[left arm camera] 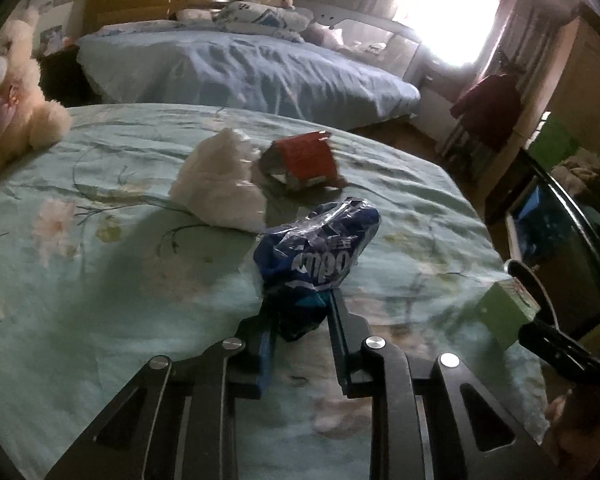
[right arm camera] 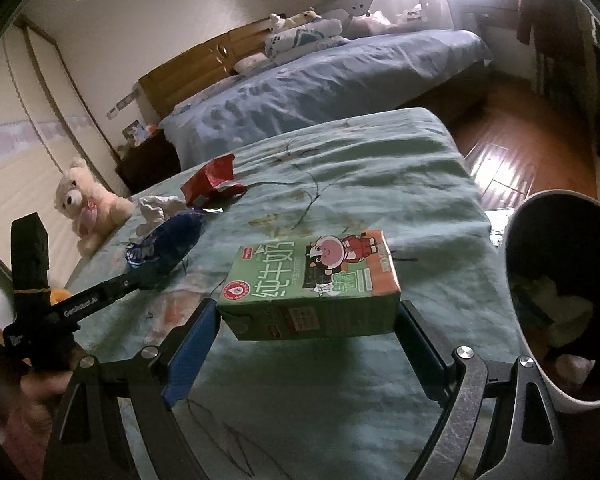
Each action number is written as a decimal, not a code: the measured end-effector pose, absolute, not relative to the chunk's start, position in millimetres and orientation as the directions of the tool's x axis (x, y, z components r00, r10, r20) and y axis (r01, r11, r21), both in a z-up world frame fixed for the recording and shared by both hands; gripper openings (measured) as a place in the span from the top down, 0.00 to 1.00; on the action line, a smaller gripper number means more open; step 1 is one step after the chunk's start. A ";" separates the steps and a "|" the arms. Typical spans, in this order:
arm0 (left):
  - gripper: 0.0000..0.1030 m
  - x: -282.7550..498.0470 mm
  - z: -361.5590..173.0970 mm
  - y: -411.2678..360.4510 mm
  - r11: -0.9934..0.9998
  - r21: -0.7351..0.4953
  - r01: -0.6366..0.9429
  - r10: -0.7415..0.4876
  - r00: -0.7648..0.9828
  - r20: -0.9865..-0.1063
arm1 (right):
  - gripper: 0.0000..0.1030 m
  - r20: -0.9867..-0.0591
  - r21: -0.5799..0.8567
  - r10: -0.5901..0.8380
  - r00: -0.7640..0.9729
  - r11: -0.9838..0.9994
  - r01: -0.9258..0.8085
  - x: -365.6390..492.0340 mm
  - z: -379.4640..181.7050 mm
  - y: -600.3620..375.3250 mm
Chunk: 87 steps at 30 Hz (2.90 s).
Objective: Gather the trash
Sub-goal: 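Carry the blue wrapper and green milk carton over the black bin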
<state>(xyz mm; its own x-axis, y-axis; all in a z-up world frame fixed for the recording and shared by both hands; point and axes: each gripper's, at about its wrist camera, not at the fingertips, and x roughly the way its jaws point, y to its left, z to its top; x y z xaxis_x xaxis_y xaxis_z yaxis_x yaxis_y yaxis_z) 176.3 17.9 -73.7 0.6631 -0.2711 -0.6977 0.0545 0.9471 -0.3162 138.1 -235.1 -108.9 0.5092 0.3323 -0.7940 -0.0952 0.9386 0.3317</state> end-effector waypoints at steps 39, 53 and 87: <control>0.78 169.7 -54.0 -148.6 0.867 -0.308 0.392 -0.490 0.553 -0.674 | 0.14 -0.784 0.320 0.175 0.596 0.936 0.147 86.9 -89.9 -367.2; 0.78 177.7 -54.1 -190.6 0.847 -0.295 0.443 -0.512 0.524 -0.681 | 0.14 -0.788 0.316 0.136 0.600 0.926 0.205 81.7 -91.2 -400.7; 0.77 219.6 -67.1 -269.2 0.823 -0.274 0.497 -0.518 0.462 -0.720 | 0.14 -0.829 0.263 0.081 0.553 0.929 0.260 114.4 -109.6 -443.4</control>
<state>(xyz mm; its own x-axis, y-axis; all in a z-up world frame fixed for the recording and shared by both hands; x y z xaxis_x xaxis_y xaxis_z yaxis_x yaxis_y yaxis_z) 219.6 -269.2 -67.1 0.4615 -0.5184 -0.7199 0.4967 0.8234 -0.2745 114.4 -443.4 -109.6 0.5528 0.0806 -0.8294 0.2595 0.9292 0.2633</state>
